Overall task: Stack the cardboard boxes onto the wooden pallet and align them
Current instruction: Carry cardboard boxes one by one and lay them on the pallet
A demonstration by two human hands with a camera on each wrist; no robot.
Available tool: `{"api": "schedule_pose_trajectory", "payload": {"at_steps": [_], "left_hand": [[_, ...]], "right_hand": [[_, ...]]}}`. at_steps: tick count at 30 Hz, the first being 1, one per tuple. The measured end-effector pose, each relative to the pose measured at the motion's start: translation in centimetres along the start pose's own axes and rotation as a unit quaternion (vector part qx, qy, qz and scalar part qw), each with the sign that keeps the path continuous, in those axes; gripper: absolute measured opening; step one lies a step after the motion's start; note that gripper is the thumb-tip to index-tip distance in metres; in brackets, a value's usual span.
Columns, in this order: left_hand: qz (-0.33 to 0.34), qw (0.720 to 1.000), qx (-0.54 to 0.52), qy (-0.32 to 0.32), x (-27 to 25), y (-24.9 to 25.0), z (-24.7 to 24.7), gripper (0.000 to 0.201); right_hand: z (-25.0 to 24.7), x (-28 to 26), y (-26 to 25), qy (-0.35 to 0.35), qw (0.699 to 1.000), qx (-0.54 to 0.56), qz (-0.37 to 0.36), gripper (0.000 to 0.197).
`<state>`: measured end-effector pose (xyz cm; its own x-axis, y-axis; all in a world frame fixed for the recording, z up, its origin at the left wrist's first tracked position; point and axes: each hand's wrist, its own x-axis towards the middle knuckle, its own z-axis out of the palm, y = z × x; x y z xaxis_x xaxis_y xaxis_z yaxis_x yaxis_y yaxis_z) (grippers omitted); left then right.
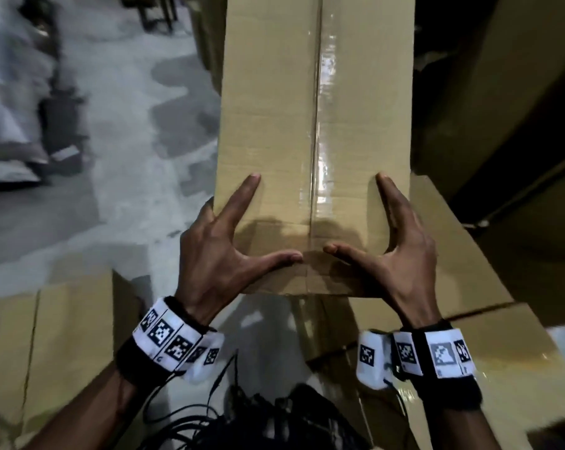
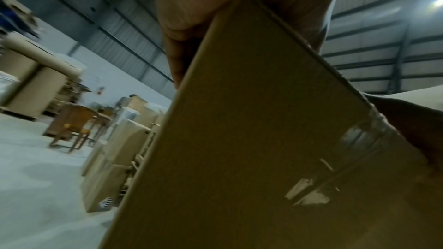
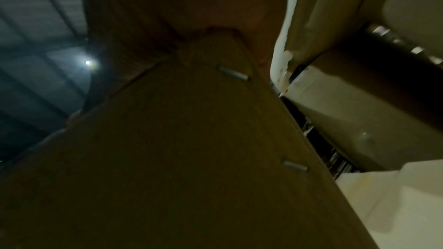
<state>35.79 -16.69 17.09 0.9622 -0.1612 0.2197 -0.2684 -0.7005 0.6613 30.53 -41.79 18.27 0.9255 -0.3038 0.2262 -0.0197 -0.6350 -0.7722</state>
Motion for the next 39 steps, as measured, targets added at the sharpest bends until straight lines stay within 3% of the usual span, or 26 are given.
{"api": "schedule_pose_trajectory", "payload": {"at_steps": [5, 11, 15, 22, 31, 39], "left_hand": [[-0.118, 0.993, 0.02, 0.022, 5.1, -4.0, -1.7, 0.121], [-0.185, 0.977, 0.059, 0.093, 12.7, -9.5, -3.4, 0.119], [-0.255, 0.951, 0.077, 0.159, 19.8, -11.6, -4.3, 0.122], [-0.364, 0.899, 0.093, 0.226, 29.6, -12.3, -4.5, 0.119], [-0.428, 0.834, 0.104, 0.334, 35.7, -16.6, -6.6, 0.115], [-0.458, 0.779, 0.077, 0.42, 39.3, -24.6, -11.4, 0.11]], "right_hand": [[6.6, 8.8, -1.6, -0.082, 0.996, 0.009, -0.035, 0.12], [16.2, 20.8, -2.8, -0.167, 0.977, 0.061, -0.12, 0.111], [22.7, 30.7, -4.3, -0.244, 0.953, 0.098, -0.149, 0.11], [30.0, 45.0, -7.7, -0.346, 0.901, 0.117, -0.236, 0.108], [40.1, 52.9, -13.7, -0.438, 0.836, 0.156, -0.292, 0.102], [50.6, 56.5, -22.7, -0.484, 0.785, 0.141, -0.361, 0.107]]}}
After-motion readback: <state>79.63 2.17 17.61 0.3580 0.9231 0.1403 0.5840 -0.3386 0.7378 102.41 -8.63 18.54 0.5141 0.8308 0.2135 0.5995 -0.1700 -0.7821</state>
